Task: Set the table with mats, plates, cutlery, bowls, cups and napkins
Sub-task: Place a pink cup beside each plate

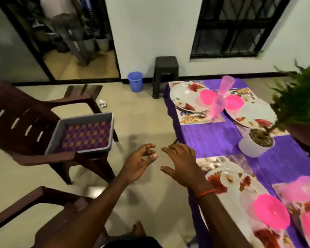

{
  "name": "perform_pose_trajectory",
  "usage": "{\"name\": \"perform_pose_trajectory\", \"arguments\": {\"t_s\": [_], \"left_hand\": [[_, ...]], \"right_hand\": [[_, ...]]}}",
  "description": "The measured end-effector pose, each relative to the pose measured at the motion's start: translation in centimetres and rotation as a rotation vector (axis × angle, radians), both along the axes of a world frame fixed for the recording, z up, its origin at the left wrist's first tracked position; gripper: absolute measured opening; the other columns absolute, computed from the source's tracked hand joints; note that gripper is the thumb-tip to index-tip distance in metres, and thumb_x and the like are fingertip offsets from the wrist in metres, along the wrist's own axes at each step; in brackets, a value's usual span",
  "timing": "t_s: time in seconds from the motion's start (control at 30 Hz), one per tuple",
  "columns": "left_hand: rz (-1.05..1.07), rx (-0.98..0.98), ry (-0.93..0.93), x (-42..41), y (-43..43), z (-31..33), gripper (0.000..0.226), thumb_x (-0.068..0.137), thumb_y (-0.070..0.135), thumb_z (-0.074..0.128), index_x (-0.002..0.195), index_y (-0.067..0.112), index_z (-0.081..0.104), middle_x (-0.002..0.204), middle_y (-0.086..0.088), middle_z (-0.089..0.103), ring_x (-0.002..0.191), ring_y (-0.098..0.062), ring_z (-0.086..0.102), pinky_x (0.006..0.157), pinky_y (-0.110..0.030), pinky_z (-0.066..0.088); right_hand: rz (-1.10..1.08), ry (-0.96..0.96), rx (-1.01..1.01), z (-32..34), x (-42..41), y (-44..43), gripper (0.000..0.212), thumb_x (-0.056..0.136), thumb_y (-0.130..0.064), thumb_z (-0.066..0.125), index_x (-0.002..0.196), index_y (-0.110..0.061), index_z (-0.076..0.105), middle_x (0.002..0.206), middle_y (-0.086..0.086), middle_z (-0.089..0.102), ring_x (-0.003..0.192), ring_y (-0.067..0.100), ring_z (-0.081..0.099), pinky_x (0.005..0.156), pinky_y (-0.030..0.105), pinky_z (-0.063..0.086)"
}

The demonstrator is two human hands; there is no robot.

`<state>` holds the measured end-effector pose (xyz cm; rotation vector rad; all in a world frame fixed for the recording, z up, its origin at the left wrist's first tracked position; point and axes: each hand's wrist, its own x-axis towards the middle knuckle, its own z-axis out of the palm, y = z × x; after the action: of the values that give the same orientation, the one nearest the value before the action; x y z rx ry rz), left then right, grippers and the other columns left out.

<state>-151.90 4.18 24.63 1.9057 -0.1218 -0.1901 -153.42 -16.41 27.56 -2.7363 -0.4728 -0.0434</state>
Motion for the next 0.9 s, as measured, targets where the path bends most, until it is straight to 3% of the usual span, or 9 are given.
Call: {"name": "perform_pose_trajectory", "arguments": {"t_s": [0.3, 0.43, 0.6, 0.83, 0.9], "left_hand": [[0.146, 0.008, 0.022, 3.9, 9.3, -0.5, 0.039, 0.093, 0.049, 0.069, 0.127, 0.029, 0.066, 0.115, 0.012, 0.072, 0.112, -0.003, 0.066, 0.098, -0.04, 0.055], [0.234, 0.017, 0.017, 4.5, 12.7, -1.1, 0.043, 0.088, 0.049, 0.071, 0.124, 0.026, 0.069, 0.114, 0.012, 0.073, 0.11, -0.003, 0.066, 0.096, -0.036, 0.055], [0.356, -0.003, 0.061, 6.2, 15.7, -2.1, 0.031, 0.09, 0.036, 0.076, 0.119, 0.025, 0.071, 0.112, 0.013, 0.073, 0.109, -0.003, 0.066, 0.096, -0.044, 0.057], [0.454, 0.047, 0.064, 12.1, 18.2, -2.7, 0.029, 0.092, 0.03, 0.075, 0.119, 0.023, 0.07, 0.11, 0.015, 0.072, 0.103, 0.003, 0.066, 0.092, -0.024, 0.052], [0.474, 0.073, 0.079, 14.5, 18.9, -2.9, 0.032, 0.092, 0.034, 0.074, 0.121, 0.022, 0.07, 0.113, 0.012, 0.072, 0.105, 0.001, 0.066, 0.094, -0.025, 0.053]], "right_hand": [[0.236, 0.051, -0.048, 0.3, 7.4, 10.1, 0.058, 0.087, -0.057, 0.063, 0.141, -0.037, 0.049, 0.148, -0.004, 0.044, 0.141, 0.018, 0.025, 0.11, 0.036, 0.018], [0.343, 0.104, -0.09, 0.2, 9.5, 13.3, 0.057, 0.087, -0.057, 0.063, 0.14, -0.039, 0.048, 0.149, -0.005, 0.042, 0.141, 0.018, 0.024, 0.111, 0.035, 0.017], [0.429, 0.149, -0.115, 0.0, 13.6, 16.1, 0.058, 0.089, -0.058, 0.062, 0.141, -0.04, 0.047, 0.15, -0.006, 0.04, 0.142, 0.017, 0.022, 0.111, 0.033, 0.016], [0.535, 0.173, -0.131, -1.0, 22.6, 19.8, 0.06, 0.088, -0.058, 0.063, 0.142, -0.04, 0.047, 0.151, -0.006, 0.042, 0.141, 0.017, 0.026, 0.112, 0.035, 0.019], [0.559, 0.154, -0.131, -1.3, 26.1, 20.9, 0.06, 0.086, -0.058, 0.064, 0.141, -0.039, 0.048, 0.149, -0.006, 0.045, 0.14, 0.017, 0.029, 0.11, 0.036, 0.022]]}}
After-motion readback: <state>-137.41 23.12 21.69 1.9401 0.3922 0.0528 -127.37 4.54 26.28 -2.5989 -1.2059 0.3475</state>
